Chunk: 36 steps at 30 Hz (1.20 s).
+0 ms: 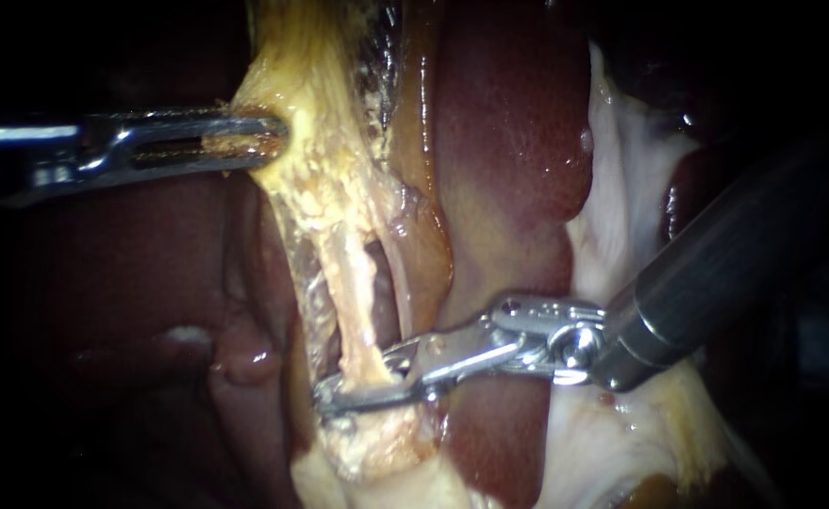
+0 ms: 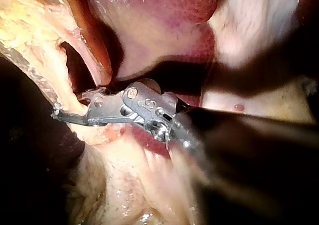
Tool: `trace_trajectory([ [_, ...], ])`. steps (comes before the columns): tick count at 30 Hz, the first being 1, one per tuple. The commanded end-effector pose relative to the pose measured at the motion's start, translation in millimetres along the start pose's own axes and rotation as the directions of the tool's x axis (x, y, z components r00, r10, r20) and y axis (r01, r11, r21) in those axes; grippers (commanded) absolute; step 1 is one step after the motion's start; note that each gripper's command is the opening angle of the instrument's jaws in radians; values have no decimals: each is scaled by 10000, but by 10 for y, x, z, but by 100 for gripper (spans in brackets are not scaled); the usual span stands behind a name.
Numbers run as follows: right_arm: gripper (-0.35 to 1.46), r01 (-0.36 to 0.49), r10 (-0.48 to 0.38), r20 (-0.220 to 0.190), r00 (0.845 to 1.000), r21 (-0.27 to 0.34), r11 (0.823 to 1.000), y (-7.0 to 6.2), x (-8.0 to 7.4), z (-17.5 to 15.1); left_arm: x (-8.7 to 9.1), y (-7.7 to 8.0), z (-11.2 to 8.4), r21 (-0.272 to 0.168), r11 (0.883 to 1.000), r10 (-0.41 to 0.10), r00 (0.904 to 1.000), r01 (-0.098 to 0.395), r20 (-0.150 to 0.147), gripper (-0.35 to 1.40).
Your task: Going back first clip left tube
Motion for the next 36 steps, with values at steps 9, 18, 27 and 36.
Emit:
trace_trajectory([
  [9, -35, -214, 213, -22, 9998, -27, 9998, 1, 0, -1, 0, 0, 0, 6, 10000, 1, 10000, -1, 0, -35],
  [18, 49, -1518, 1513, -218, 9882, -201, 9882, -2, 2, -1, 0, 0, 1, 5, 10000, 1, 10000, -1, 0, -35],
  [27, 58, -1895, 1884, -347, 9815, -325, 9813, -8, 8, -2, 0, 1, 1, 7, 10000, 2, 10000, -2, 0, -35],
  [36, 59, -1761, 1721, -452, 9840, -1106, 9781, -18, 19, -35, 0, 1, 0, 11, 10000, 4, 10000, -4, -1, -35],
])
